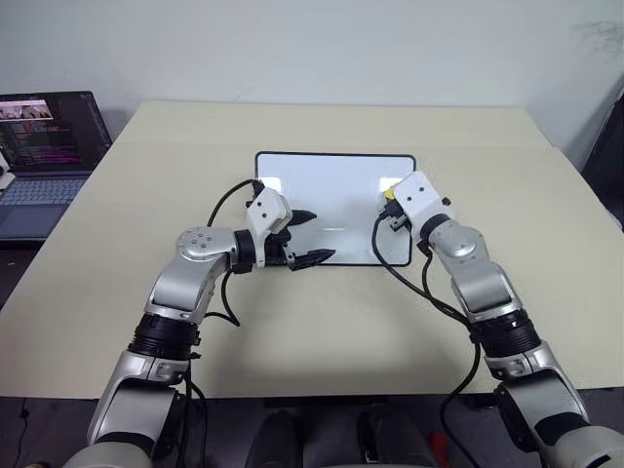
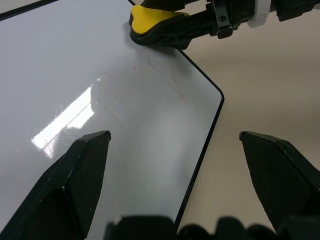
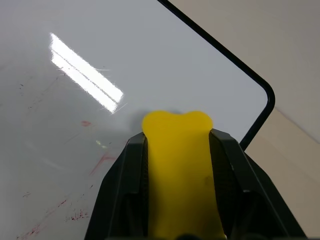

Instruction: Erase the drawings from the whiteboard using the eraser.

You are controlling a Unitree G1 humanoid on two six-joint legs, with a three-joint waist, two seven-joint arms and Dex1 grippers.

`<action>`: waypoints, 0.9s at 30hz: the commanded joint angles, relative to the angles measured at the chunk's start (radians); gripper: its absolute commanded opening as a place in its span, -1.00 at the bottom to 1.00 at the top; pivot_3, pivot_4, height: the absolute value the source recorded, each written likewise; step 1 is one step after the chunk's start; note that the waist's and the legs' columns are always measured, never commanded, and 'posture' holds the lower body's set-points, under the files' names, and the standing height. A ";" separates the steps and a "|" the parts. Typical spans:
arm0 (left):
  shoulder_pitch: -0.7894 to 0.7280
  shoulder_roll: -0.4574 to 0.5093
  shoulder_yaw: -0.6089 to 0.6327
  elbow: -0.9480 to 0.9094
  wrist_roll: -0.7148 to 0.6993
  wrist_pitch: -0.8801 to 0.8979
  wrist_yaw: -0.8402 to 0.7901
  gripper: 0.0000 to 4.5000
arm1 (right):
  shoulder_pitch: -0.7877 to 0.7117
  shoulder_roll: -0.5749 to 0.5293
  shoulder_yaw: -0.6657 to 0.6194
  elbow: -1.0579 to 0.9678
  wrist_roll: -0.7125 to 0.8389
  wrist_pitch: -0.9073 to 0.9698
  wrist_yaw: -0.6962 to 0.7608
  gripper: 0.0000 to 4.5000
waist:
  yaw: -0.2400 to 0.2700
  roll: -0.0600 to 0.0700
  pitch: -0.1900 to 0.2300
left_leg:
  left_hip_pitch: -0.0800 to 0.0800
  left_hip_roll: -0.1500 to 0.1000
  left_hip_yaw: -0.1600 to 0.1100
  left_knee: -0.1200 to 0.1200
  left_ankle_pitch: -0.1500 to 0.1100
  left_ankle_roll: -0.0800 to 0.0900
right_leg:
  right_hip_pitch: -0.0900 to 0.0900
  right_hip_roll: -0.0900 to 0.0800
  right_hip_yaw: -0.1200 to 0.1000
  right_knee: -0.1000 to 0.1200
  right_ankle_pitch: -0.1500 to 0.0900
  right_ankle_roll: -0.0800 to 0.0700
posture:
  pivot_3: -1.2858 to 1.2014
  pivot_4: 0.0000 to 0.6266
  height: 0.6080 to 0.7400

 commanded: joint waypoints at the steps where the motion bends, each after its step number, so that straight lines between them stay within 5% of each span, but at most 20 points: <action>1: -0.003 -0.003 0.013 -0.041 -0.016 0.000 -0.001 1.00 | 0.075 -0.021 0.056 -0.018 0.017 0.087 0.110 -0.42 | 0.000 -0.001 -0.001 | 0.000 0.000 0.000 0.000 0.000 0.000 | 0.000 0.000 0.000 0.000 0.000 0.000 | 0.03 -0.52 1.00; 6: -0.006 -0.005 0.017 -0.042 -0.021 0.004 0.000 1.00 | 0.113 -0.040 0.104 -0.066 0.010 0.122 0.182 -0.42 | -0.005 -0.001 -0.001 | 0.001 0.001 0.001 0.000 0.000 0.000 | 0.000 0.000 0.001 0.000 0.000 0.000 | 0.03 -0.52 1.00; 14: 0.011 0.000 0.016 -0.055 -0.027 0.015 -0.001 1.00 | -0.021 0.032 -0.014 0.043 -0.030 -0.044 -0.062 -0.42 | -0.001 -0.001 -0.001 | 0.002 0.001 0.000 0.000 0.002 0.002 | 0.000 0.003 0.001 0.000 0.001 0.002 | 0.03 -0.52 1.00; 27: 0.023 0.005 0.023 -0.069 -0.031 0.029 0.004 1.00 | 0.079 -0.034 0.099 -0.020 -0.035 0.070 0.156 -0.42 | -0.003 -0.001 -0.001 | 0.002 0.001 0.001 0.000 0.002 0.003 | 0.000 0.002 0.001 -0.001 0.001 0.003 | 0.03 -0.52 1.00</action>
